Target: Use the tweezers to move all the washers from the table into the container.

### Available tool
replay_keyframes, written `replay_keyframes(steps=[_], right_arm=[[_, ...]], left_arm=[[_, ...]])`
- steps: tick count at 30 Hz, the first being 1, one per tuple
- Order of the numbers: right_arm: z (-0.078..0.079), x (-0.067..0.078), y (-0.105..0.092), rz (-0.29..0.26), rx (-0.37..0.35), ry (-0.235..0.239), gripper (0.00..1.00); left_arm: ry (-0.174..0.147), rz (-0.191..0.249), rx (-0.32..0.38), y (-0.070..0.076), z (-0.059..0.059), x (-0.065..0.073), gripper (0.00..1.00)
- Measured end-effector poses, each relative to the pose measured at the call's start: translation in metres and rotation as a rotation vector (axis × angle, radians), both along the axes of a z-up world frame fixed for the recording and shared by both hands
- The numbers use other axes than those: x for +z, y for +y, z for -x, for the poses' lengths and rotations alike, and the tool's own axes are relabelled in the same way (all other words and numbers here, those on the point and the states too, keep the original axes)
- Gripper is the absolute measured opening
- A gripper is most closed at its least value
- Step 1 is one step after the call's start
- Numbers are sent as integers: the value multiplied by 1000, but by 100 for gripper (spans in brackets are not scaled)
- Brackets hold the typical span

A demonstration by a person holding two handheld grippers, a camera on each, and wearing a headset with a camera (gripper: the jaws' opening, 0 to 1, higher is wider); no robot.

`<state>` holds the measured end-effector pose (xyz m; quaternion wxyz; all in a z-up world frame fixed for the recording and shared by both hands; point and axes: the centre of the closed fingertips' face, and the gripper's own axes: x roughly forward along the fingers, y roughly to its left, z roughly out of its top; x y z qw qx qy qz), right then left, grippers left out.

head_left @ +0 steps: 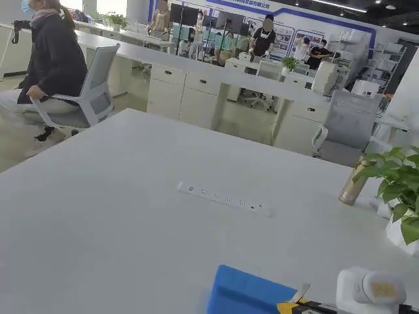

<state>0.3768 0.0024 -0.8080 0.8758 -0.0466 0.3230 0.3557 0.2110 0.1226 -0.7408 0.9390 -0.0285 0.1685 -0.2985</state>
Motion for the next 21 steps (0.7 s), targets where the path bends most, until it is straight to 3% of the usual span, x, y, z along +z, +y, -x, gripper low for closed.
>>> replay_keyframes(steps=[12, 21], right_arm=[[1, -6, -6, 14, 4, 1, 3], [4, -1, -8, 2, 6, -17, 3]], left_arm=[[-15, -11, -25, -14, -4, -4, 85], [-3, -63, -30, -14, -4, -15, 87]])
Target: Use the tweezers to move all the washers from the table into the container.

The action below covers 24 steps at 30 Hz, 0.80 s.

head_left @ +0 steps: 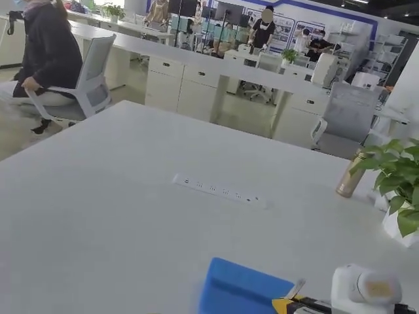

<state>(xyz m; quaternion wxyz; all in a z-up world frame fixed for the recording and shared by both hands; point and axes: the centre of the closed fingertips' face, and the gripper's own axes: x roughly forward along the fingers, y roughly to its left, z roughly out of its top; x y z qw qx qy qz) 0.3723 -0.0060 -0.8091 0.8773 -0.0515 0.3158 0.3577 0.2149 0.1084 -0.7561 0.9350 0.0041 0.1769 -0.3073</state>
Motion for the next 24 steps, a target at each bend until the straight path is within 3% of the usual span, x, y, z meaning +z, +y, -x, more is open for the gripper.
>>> replay_keyframes(steps=[7, 12, 17, 19, 22, 24], right_arm=[[0, -1, -9, -2, -11, 3, 3], [5, 9, -8, -25, -9, -12, 3], [15, 35, -1, -81, 2, -58, 3], [22, 48, 4, -39, 48, -133, 3], [36, 65, 16, -91, 73, -149, 3], [42, 68, 18, -114, 86, -142, 3]], left_arm=[[10, -1, 25, 6, -1, -3, 86], [1, -11, 24, 6, -1, -2, 85], [8, -13, 21, 7, -1, -4, 83], [9, -22, 22, 7, -1, -5, 83], [9, -22, 24, 8, -1, -5, 83], [6, -20, 30, 9, -2, -5, 83]])
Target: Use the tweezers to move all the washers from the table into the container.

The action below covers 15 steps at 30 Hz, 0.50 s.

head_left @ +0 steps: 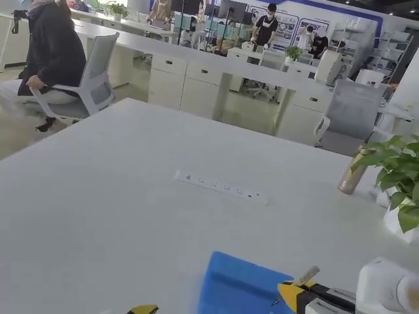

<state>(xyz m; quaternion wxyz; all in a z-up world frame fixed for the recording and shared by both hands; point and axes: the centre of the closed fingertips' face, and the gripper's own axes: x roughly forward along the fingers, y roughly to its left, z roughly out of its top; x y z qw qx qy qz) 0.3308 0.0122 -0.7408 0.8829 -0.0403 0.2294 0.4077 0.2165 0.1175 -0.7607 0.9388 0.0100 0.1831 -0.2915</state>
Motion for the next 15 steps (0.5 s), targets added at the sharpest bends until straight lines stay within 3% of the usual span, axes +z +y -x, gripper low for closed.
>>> replay_keyframes(steps=[2, 6, 12, 15], right_arm=[[8, 3, 5, -24, 15, 12, 3], [26, -6, 13, -74, 49, 93, 3], [40, -36, 18, -45, 88, 165, 3], [40, -53, 16, -10, 73, 196, 3]], left_arm=[[-3, 3, 3, 1, 0, 1, 84], [3, -1, 2, 1, 0, -1, 83], [9, -12, -2, 1, 0, -3, 83], [15, -20, 2, 2, 0, -5, 83]])
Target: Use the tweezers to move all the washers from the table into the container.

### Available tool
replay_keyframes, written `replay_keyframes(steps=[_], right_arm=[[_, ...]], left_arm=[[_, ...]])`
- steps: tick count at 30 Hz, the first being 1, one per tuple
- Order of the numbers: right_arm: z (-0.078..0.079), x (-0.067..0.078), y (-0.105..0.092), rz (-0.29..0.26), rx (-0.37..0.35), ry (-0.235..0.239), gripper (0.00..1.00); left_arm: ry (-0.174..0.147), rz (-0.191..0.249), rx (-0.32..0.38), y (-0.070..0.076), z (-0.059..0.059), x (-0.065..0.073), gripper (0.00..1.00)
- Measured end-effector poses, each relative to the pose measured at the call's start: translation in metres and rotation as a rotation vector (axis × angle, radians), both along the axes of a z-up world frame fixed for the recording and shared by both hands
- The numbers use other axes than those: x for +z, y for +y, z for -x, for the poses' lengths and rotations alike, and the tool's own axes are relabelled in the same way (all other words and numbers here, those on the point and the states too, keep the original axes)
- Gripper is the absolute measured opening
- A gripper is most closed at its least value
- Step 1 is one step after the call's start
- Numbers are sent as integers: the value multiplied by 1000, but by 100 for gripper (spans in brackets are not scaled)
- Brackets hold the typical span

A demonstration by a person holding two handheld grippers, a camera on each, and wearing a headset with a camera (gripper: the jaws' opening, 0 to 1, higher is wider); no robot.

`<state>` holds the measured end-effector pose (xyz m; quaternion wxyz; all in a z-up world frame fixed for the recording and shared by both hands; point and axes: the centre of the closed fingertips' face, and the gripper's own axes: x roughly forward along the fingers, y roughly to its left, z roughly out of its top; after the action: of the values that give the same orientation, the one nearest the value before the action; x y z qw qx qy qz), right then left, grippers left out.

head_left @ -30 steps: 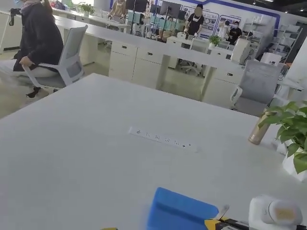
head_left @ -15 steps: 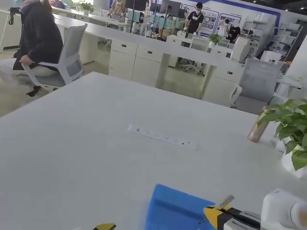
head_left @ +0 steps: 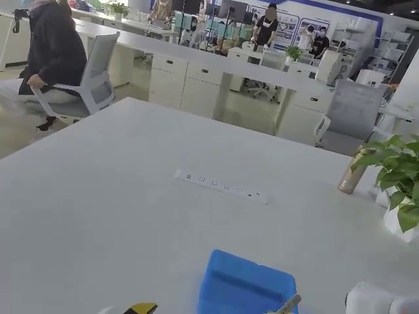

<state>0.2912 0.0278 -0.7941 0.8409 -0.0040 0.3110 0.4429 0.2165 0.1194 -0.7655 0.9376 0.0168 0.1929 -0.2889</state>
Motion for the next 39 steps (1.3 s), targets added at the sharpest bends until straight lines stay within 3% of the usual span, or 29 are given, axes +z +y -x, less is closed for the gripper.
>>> replay_keyframes(steps=[6, 11, 20, 26, 31, 39], right_arm=[[5, -13, 8, 18, -3, 25, 3], [8, -22, 11, 86, 21, 15, 3], [8, -26, 9, 108, 17, 10, 4], [8, -26, 9, 82, 11, 32, 4], [11, -25, 11, 96, 24, 18, 4], [21, -23, 18, 158, 98, -83, 4]], left_arm=[[-3, -7, 0, 1, 0, 0, 82], [-9, -18, 8, 3, -1, 0, 82], [0, -22, 3, 2, 1, -1, 82], [4, -29, -2, 2, 2, -2, 81], [9, -34, -3, 2, 2, -3, 80], [10, -38, -4, 2, 2, -3, 80]])
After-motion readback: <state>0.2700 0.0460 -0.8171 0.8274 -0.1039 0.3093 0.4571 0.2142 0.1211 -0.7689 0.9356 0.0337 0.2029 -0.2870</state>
